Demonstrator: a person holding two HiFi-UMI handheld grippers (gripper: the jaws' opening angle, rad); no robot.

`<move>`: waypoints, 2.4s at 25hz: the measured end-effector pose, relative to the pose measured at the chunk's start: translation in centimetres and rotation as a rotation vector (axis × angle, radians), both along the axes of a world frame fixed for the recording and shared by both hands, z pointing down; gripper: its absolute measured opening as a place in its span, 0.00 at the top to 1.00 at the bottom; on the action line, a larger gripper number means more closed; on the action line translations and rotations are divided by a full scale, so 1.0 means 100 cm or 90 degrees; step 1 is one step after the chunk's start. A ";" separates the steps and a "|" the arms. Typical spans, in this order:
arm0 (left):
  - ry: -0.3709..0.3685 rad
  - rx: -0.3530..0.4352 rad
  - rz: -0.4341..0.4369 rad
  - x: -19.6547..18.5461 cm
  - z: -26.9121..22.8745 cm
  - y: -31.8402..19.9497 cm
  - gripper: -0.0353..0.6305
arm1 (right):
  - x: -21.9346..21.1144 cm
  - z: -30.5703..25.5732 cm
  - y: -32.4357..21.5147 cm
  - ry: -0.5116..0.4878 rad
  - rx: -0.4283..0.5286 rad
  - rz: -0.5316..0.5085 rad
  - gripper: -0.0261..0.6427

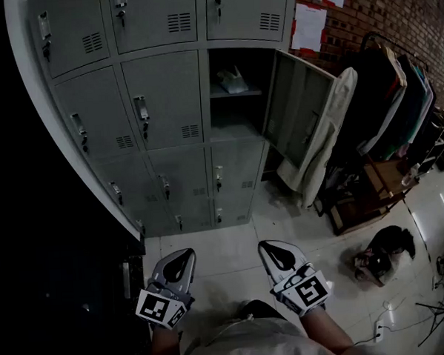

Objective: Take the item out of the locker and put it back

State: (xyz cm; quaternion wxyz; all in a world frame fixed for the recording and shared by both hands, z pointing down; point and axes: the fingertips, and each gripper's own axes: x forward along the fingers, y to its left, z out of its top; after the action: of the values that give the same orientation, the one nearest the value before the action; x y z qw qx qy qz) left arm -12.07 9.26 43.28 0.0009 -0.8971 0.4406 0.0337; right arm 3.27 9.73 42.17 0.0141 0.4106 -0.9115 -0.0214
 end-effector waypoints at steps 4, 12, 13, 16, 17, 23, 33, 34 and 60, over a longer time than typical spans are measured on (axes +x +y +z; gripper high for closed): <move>0.000 0.005 -0.011 -0.005 0.006 -0.027 0.97 | 0.000 0.007 -0.031 0.004 -0.001 -0.006 0.97; -0.014 0.009 -0.030 0.001 0.009 -0.133 0.97 | 0.007 0.006 -0.148 0.000 0.017 -0.008 0.97; -0.018 0.002 -0.032 0.004 0.010 -0.152 0.97 | 0.010 0.003 -0.167 -0.004 0.019 -0.011 0.97; -0.015 0.000 -0.032 0.015 0.004 -0.207 0.97 | 0.015 -0.012 -0.223 -0.006 0.034 -0.026 0.97; -0.015 0.006 -0.030 0.019 -0.001 -0.226 0.97 | 0.017 -0.017 -0.241 -0.004 0.040 -0.030 0.97; -0.024 0.039 -0.015 0.043 -0.029 -0.319 0.97 | 0.026 -0.033 -0.338 0.005 0.053 -0.042 0.97; -0.048 0.040 0.046 0.054 -0.035 -0.378 0.97 | 0.016 -0.054 -0.416 -0.006 0.059 -0.009 0.90; -0.048 0.039 0.053 0.054 -0.035 -0.381 0.97 | 0.013 -0.058 -0.425 -0.008 0.055 -0.011 0.85; -0.004 0.019 0.081 0.041 -0.032 -0.447 0.97 | 0.003 -0.089 -0.625 0.141 0.024 0.137 0.92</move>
State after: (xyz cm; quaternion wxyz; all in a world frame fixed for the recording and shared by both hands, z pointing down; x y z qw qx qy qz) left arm -7.96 -35.47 40.08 0.0132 -0.9233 0.3819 0.0376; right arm 3.59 -52.72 33.28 0.1089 0.5009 -0.8547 -0.0819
